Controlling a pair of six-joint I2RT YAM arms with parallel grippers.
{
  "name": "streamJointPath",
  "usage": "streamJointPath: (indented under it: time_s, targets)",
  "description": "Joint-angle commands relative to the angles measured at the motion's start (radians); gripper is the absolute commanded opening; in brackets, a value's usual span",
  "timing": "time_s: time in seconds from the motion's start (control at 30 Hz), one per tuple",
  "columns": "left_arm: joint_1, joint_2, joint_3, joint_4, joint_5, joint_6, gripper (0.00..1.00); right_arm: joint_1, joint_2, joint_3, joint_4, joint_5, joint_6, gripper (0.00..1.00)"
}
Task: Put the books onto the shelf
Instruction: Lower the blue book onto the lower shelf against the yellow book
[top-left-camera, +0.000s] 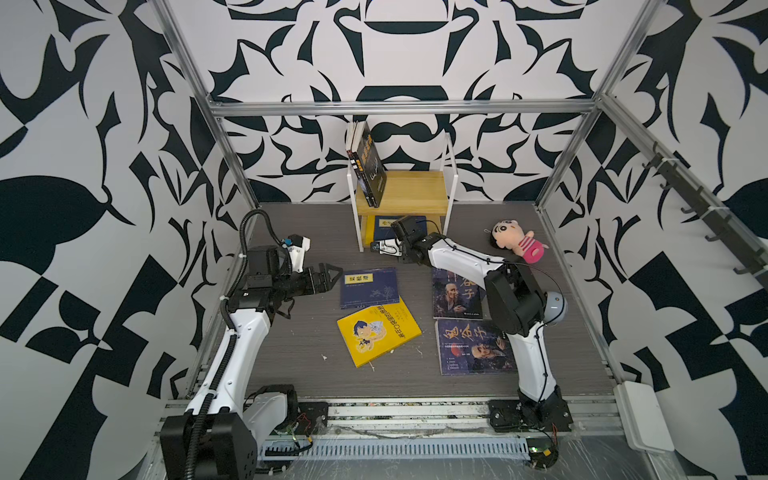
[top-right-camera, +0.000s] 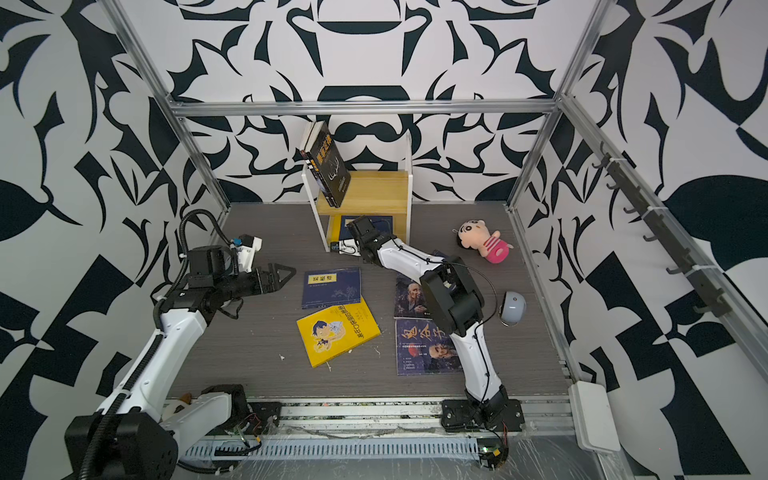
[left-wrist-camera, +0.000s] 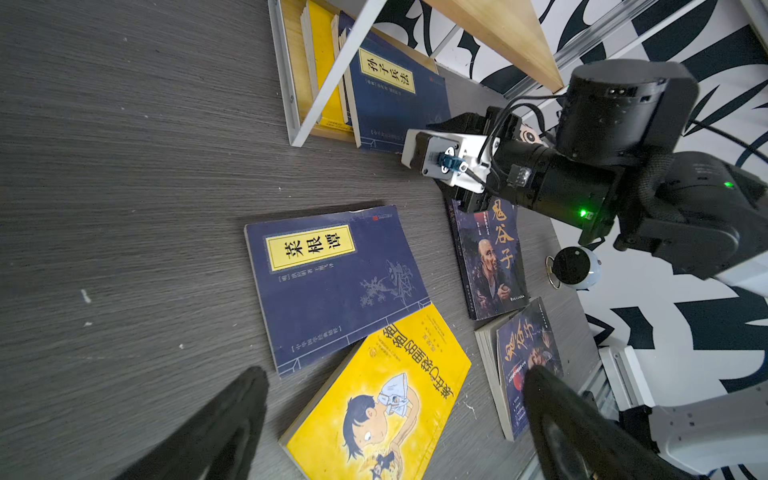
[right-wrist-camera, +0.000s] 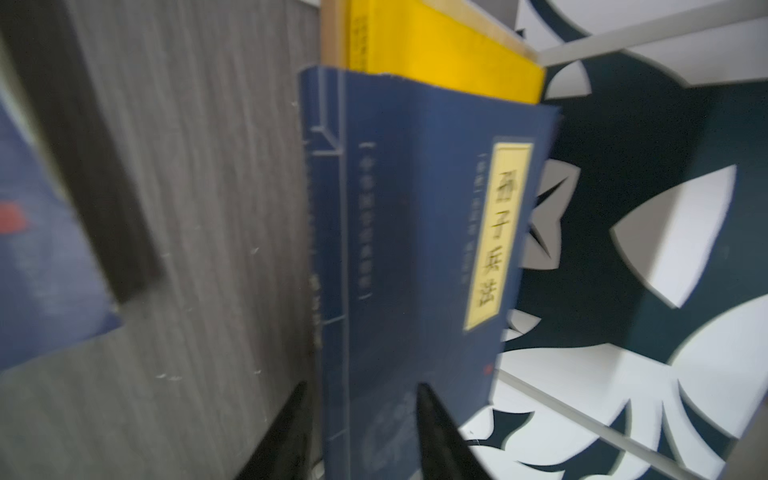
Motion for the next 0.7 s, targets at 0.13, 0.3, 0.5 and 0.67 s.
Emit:
streamJointPath:
  time_s: [0.13, 0.3, 0.5, 0.67]
  targets:
    - [-0.007, -0.009, 0.008, -0.003, 0.009, 0.005, 0.99, -0.022, -0.022, 0.091, -0.113, -0.082, 0.114, 0.59]
    - [-0.004, -0.011, 0.006, -0.006, 0.004, 0.009, 0.99, -0.04, 0.005, 0.116, -0.115, -0.074, 0.118, 0.58]
    - [-0.001, -0.011, 0.005, -0.006, 0.004, 0.009, 0.99, -0.053, 0.036, 0.15, -0.104, -0.07, 0.134, 0.51]
    - [0.001, -0.013, 0.004, -0.004, 0.003, 0.008, 0.99, -0.055, 0.059, 0.179, -0.114, -0.086, 0.138, 0.51]
